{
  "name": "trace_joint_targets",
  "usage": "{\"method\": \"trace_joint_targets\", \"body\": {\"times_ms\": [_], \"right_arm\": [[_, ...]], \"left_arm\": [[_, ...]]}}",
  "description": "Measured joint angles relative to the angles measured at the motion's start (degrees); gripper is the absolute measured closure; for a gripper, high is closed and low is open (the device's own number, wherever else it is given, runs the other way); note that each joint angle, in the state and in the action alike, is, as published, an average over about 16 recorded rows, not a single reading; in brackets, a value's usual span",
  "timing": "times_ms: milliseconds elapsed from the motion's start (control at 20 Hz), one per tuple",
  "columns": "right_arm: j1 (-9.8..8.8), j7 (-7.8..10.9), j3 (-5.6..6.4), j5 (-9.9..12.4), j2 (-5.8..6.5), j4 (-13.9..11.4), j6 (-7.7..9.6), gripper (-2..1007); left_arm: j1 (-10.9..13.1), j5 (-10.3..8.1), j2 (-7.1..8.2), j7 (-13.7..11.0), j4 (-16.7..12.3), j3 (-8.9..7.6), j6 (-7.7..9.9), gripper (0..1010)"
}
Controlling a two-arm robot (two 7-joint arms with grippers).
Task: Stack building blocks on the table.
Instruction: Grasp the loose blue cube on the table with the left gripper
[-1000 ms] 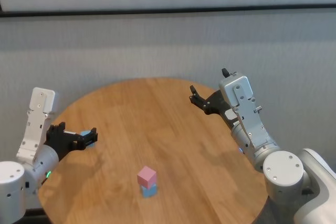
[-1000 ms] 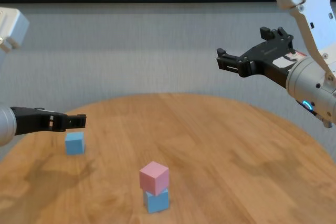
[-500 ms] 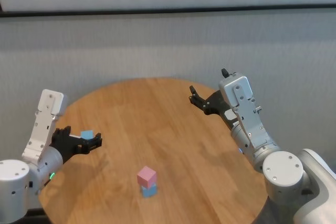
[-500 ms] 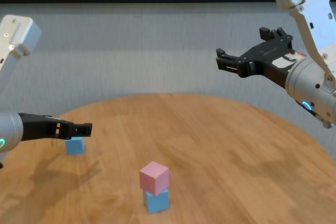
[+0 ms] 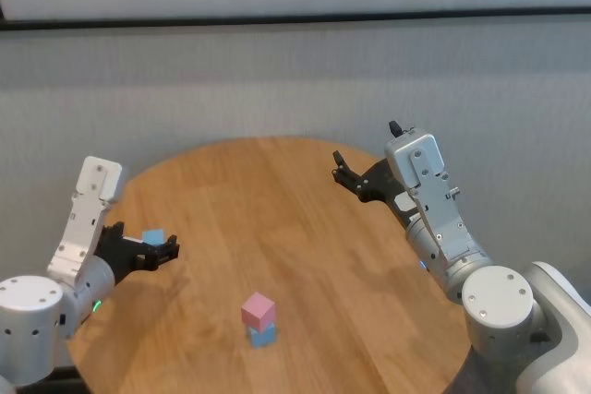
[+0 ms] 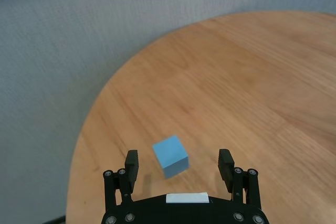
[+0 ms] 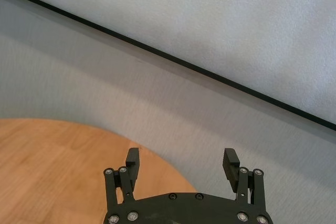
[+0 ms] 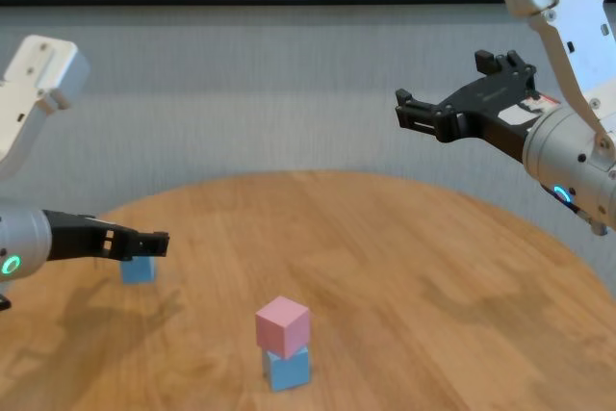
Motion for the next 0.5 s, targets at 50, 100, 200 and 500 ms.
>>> {"method": "trace_joint_targets", "body": {"times_ms": [50, 100, 200, 500], "right_arm": [[0.00, 0.00, 0.00, 0.00, 0.00, 0.00, 0.00, 4], [0.00, 0.00, 0.00, 0.01, 0.00, -0.01, 0.00, 4], [0.00, 0.00, -0.01, 0.02, 0.00, -0.01, 0.01, 4], [0.00, 0.00, -0.02, 0.03, 0.00, -0.03, 0.01, 4]], "left_arm": [[-0.16, 0.22, -0.15, 0.00, 0.29, 0.03, 0.03, 11], [-0.32, 0.44, -0.29, -0.02, 0.59, 0.06, 0.05, 11], [-0.64, 0.84, -0.59, -0.11, 1.19, 0.12, 0.09, 11], [-1.48, 1.59, -1.54, -0.75, 2.90, 0.16, 0.28, 11]]}}
